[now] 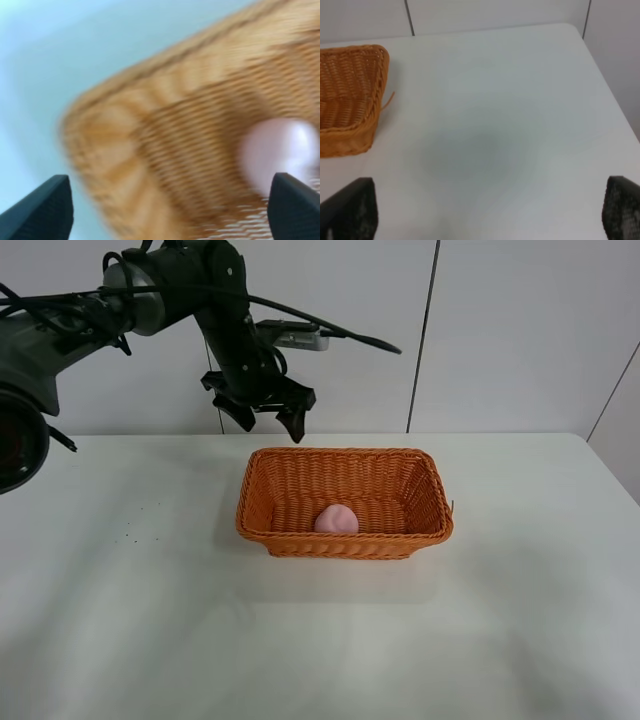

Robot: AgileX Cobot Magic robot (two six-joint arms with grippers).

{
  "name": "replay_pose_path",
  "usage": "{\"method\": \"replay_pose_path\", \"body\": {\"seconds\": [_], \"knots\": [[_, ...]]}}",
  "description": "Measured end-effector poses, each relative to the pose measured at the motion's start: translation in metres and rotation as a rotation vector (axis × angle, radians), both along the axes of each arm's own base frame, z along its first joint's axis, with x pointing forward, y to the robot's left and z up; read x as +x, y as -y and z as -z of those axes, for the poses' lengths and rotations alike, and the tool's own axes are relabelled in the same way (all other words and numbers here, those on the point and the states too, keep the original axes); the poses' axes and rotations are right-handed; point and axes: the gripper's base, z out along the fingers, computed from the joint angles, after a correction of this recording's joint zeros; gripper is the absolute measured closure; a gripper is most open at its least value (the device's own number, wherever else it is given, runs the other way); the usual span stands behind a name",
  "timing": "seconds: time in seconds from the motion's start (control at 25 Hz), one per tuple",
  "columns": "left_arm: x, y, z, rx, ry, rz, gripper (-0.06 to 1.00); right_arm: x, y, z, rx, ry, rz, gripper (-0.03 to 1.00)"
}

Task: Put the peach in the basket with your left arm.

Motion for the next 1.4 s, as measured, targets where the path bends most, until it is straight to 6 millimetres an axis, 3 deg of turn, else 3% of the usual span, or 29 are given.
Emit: {"method": "replay_pose_path", "body": {"seconds": [0.4, 0.6, 0.8, 0.92, 1.04, 1.2, 1.4], "knots": [[0.039, -0.136, 0.013, 0.051, -0.03, -0.283, 0.07, 0.0, 0.0, 0.0, 0.0, 0.0, 0.0, 0.27], [0.038, -0.174, 0.023, 0.034, -0.081, -0.366, 0.07, 0.0, 0.0, 0.0, 0.0, 0.0, 0.0, 0.27], [0.025, -0.181, 0.009, 0.018, -0.086, -0.382, 0.07, 0.0, 0.0, 0.0, 0.0, 0.0, 0.0, 0.27], [0.007, -0.18, -0.008, 0.011, -0.086, -0.381, 0.08, 0.0, 0.0, 0.0, 0.0, 0.0, 0.0, 0.27], [-0.025, -0.181, -0.029, 0.012, -0.092, -0.38, 0.08, 0.0, 0.0, 0.0, 0.0, 0.0, 0.0, 0.27], [-0.087, -0.183, -0.05, 0.018, -0.116, -0.38, 0.09, 0.0, 0.0, 0.0, 0.0, 0.0, 0.0, 0.27], [-0.183, -0.189, -0.069, 0.037, -0.093, -0.374, 0.09, 0.0, 0.0, 0.0, 0.0, 0.0, 0.0, 0.27]]}}
